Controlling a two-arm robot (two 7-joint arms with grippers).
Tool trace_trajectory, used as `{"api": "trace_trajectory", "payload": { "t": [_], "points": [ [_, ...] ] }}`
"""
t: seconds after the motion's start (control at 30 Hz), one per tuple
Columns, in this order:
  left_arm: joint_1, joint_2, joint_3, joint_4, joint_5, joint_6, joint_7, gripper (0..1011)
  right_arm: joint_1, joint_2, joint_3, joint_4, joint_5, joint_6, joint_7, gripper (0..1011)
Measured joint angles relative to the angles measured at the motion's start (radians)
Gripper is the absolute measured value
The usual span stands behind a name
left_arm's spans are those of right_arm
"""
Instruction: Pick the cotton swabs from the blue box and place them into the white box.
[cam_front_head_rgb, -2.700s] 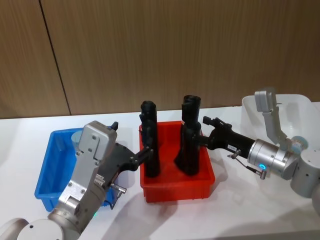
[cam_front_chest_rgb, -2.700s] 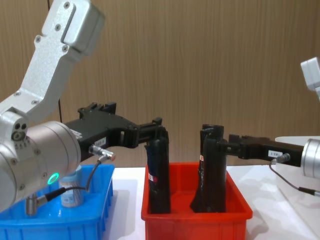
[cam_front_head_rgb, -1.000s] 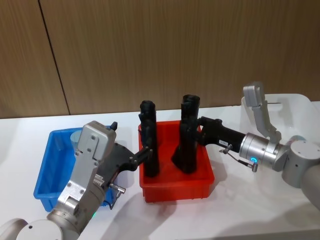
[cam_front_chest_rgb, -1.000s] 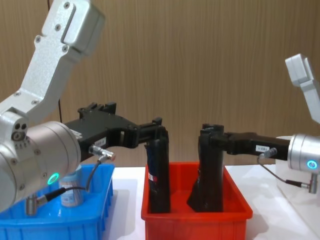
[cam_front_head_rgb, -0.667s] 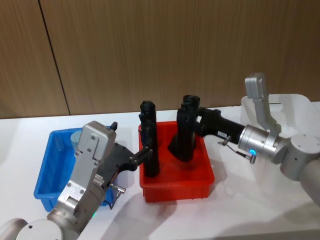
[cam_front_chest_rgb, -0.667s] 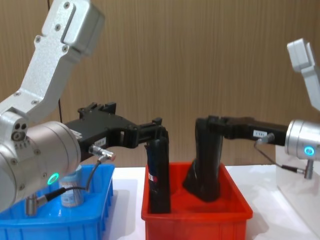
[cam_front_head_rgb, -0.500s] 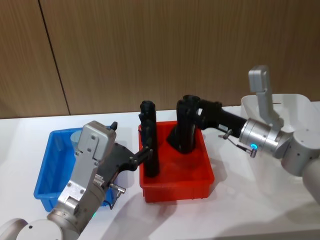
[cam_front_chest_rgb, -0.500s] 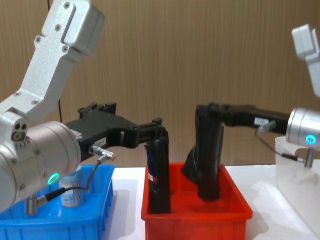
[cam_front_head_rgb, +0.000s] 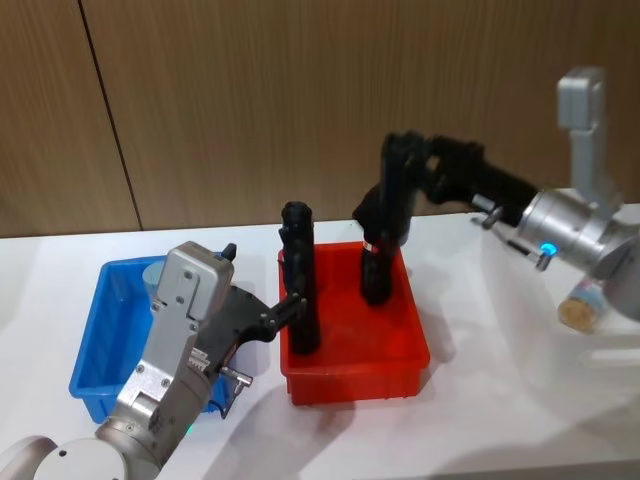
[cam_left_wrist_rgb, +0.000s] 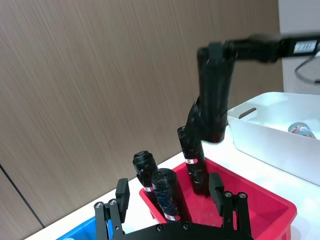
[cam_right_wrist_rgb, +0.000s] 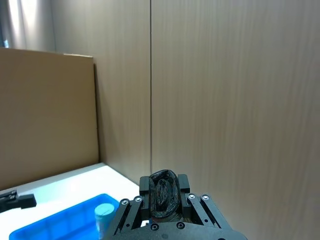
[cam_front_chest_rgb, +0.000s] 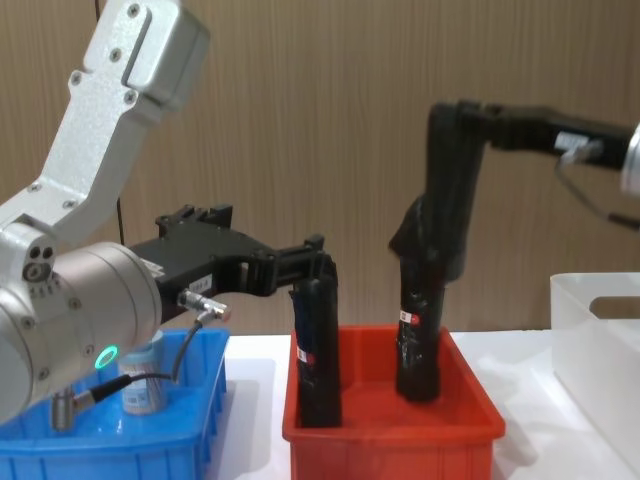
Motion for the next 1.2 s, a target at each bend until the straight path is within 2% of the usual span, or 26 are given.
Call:
{"api": "trace_trajectory", "payload": {
  "t": [0.23,0.57,0.83,1.2],
  "points": [
    [0.000,0.000,0.000,0.000,0.000,0.000,0.000,1004,-0.056,0.043,0.034,-0.163,-0.020,0.061,-0.055,321],
    [0.000,0.000,0.000,0.000,0.000,0.000,0.000,1004,-0.112,0.097,0.076,-0.313,-0.059,0.146,-0.143,321],
    [0.000,0.000,0.000,0.000,0.000,0.000,0.000,1004,-0.135,0.129,0.102,-0.359,-0.084,0.230,-0.219,321],
    [0.000,0.000,0.000,0.000,0.000,0.000,0.000,1004,-0.140,0.153,0.128,-0.333,-0.092,0.302,-0.296,321]
  ]
}}
